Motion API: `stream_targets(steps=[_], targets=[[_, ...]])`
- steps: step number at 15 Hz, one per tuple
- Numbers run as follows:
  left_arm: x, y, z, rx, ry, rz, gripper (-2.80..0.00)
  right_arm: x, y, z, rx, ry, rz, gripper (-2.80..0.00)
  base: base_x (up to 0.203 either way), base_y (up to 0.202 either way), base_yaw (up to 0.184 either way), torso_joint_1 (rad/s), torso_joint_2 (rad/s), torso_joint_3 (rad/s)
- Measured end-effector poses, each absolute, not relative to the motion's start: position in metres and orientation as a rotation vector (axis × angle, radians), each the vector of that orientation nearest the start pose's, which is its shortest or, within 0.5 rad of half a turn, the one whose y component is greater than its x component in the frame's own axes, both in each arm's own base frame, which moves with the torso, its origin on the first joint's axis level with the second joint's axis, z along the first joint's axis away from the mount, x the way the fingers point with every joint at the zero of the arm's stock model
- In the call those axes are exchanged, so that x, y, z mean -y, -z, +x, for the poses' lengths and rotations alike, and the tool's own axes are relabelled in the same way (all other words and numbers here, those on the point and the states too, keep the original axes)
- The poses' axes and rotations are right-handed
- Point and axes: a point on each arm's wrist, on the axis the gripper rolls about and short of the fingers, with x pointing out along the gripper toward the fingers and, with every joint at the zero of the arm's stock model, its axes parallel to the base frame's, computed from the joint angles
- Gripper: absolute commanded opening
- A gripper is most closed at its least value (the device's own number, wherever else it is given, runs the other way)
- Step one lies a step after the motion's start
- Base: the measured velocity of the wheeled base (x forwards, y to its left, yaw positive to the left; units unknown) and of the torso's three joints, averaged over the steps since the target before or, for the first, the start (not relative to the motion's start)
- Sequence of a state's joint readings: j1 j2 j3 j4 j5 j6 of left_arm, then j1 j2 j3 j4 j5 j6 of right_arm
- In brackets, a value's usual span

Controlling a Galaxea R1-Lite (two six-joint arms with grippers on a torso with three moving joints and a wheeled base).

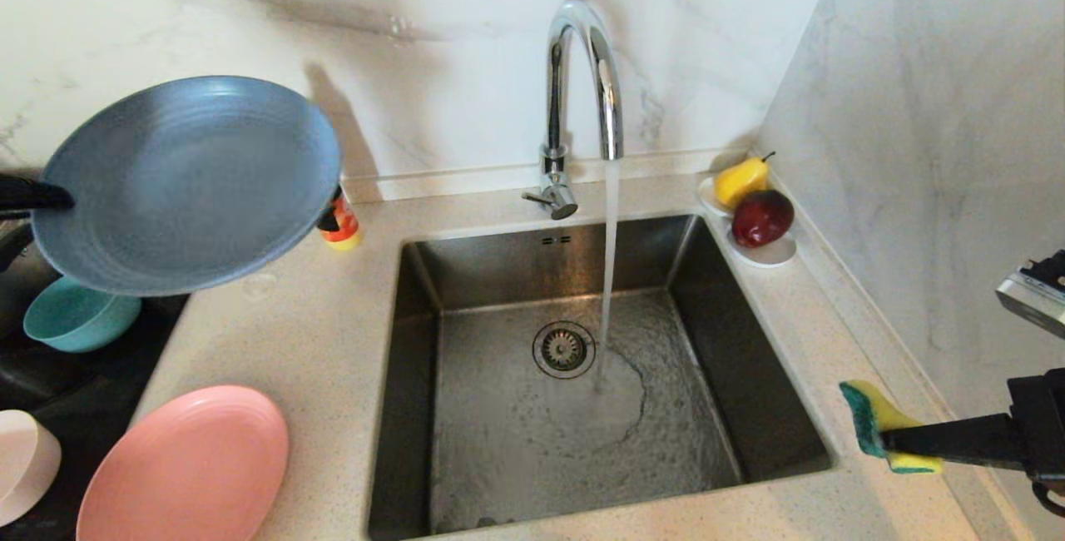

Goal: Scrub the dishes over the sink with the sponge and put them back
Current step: Wash the plate

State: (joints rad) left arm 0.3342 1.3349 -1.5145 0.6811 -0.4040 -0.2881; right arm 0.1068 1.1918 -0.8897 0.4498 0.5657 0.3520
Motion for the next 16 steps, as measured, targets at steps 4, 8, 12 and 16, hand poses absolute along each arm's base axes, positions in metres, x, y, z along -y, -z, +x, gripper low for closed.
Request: stream_targets(steps=[4,8,12,16], targets=[[-0.007,-0.345,0.189,-0.541,0.164,-0.355,-2.80,-0.028,-0.230,0.146,-0.844,-0.508,0.495,-2.80,0.000,0.000,0.000,0.000,0.00,0.000],[0.046,-0.319,0.227,-0.663,0.214,-0.267,-2.80,-0.025,-0.233,0.139,-0.824,-0.499,0.497,-2.80,0.000,0.000,0.000,0.000,0.00,0.000],[0.103,-0.291,0.262,-0.692,0.285,-0.226,-2.80,-0.023,-0.236,0.133,-0.791,-0.496,0.492,-2.80,0.000,0.000,0.000,0.000,0.00,0.000],[0.147,-0.265,0.285,-0.715,0.358,-0.210,-2.80,-0.023,-0.238,0.128,-0.776,-0.501,0.489,-2.80,0.000,0.000,0.000,0.000,0.00,0.000]])
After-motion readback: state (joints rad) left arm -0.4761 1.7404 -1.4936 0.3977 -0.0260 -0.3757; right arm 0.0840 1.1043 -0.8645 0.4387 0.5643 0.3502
